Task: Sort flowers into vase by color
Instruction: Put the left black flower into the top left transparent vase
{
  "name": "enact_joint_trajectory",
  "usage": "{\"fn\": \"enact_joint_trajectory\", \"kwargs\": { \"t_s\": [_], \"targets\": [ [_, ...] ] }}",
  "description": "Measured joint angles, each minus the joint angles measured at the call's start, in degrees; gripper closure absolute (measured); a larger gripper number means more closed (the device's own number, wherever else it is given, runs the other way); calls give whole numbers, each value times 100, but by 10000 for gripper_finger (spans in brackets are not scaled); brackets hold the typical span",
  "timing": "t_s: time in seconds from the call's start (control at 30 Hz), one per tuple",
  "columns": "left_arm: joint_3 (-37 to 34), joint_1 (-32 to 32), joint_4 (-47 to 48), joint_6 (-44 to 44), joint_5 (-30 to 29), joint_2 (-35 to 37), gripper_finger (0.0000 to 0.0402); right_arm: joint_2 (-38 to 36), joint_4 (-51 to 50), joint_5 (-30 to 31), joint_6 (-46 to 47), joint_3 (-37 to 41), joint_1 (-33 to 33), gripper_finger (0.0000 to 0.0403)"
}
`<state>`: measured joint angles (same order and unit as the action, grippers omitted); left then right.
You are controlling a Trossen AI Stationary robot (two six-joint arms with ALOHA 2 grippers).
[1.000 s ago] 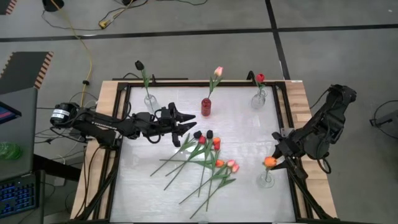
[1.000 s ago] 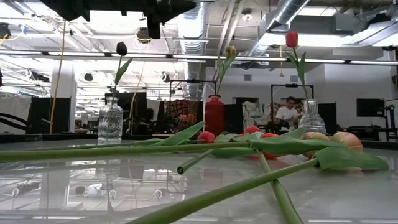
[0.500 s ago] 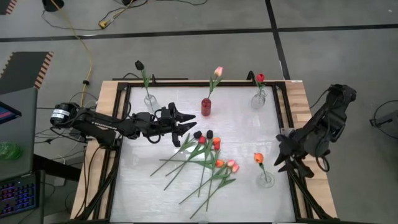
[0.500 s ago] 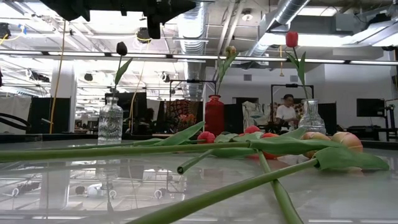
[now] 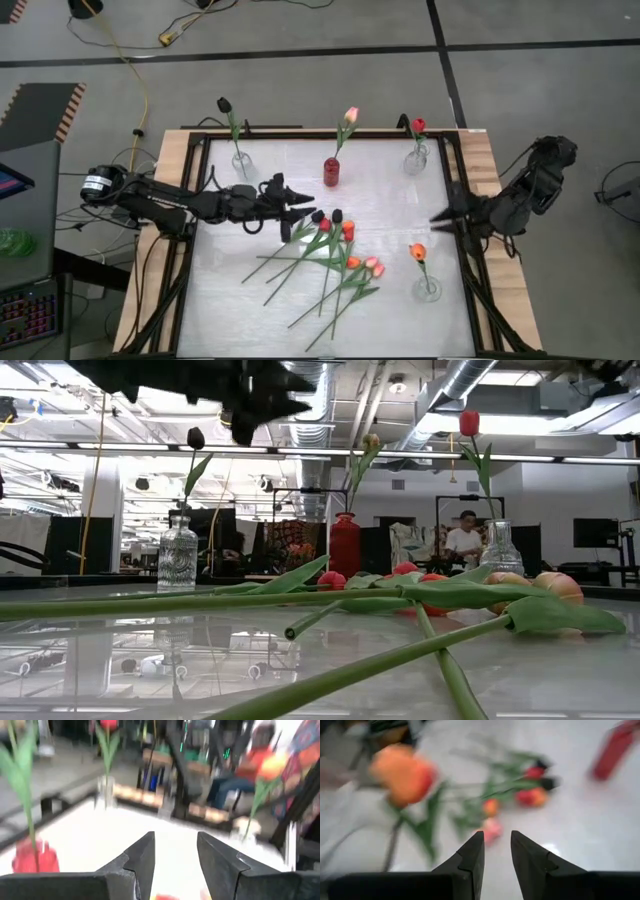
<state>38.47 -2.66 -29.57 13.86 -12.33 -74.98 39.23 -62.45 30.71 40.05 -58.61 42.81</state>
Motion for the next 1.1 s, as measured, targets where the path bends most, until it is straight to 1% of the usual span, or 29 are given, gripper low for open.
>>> {"fn": "enact_joint_trajectory", "kwargs": {
  "t_s": [0.1, 0.2, 0.33, 0.47, 0.73, 0.83, 1.1],
  "targets": [
    [-1, 0, 673, 269, 58, 0, 268, -3, -60, 491, -8, 0, -274, 281],
    [-1, -3, 1330, 539, 61, -4, 268, 12, -58, 815, -17, 0, -571, 281],
    [-1, -48, 2000, 847, -42, -5, 268, 27, -58, 1100, -17, 0, -990, 281],
    [-1, -160, 2389, 977, -228, -9, 268, 172, -58, 1307, -174, 0, -1402, 281],
    [-1, -339, 2474, 1000, -499, -11, 268, 495, -54, 1319, -301, 0, -2109, 281],
    [1, -386, 2421, 1000, -529, -163, 269, 640, -53, 1318, -301, 0, -2269, 281],
    [1, -413, 2042, 1207, -462, -1387, 269, 904, -52, 1312, -314, 0, -2546, 281]
  ]
}}
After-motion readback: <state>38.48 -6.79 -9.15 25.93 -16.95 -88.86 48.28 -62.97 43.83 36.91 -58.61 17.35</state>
